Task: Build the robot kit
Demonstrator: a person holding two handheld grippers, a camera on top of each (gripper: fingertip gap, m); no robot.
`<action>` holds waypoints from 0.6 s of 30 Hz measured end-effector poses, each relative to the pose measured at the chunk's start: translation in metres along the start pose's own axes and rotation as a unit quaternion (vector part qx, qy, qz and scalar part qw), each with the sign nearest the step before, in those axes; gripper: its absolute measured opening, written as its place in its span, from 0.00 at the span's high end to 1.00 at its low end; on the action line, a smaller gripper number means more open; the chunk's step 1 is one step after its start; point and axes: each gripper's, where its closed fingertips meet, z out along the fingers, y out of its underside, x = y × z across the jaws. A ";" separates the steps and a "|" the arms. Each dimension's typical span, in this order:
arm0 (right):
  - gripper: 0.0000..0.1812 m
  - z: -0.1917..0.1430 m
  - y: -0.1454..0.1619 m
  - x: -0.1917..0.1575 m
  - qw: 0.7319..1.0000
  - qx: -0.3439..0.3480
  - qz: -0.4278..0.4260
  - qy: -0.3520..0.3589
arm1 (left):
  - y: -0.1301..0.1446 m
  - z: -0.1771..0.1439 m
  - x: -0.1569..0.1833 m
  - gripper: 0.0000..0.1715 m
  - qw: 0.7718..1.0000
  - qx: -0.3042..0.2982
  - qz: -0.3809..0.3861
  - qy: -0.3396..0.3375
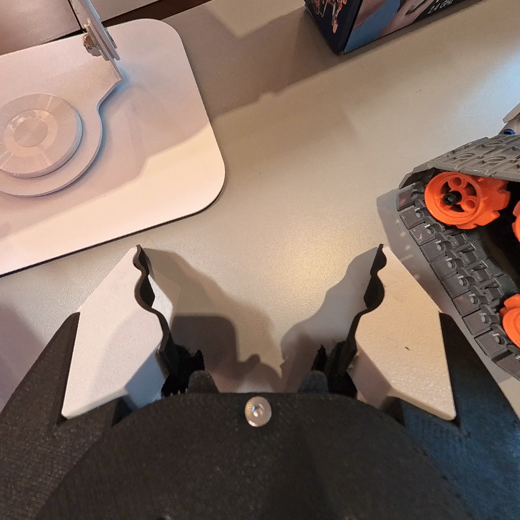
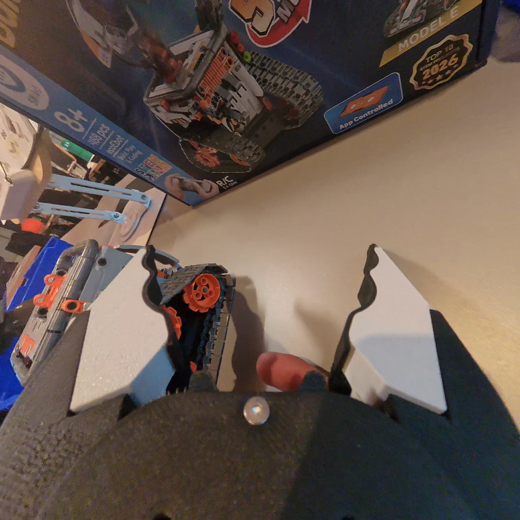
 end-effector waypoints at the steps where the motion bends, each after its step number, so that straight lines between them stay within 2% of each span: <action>1: 0.22 0.001 0.001 -0.001 1.000 -0.004 -0.003 -0.003 | 0.000 0.000 0.000 0.13 1.000 0.000 0.000 0.000; 18: 0.18 0.003 0.016 -0.021 0.997 -0.029 -0.067 -0.031 | 0.000 0.000 0.000 0.13 1.000 0.000 0.000 0.000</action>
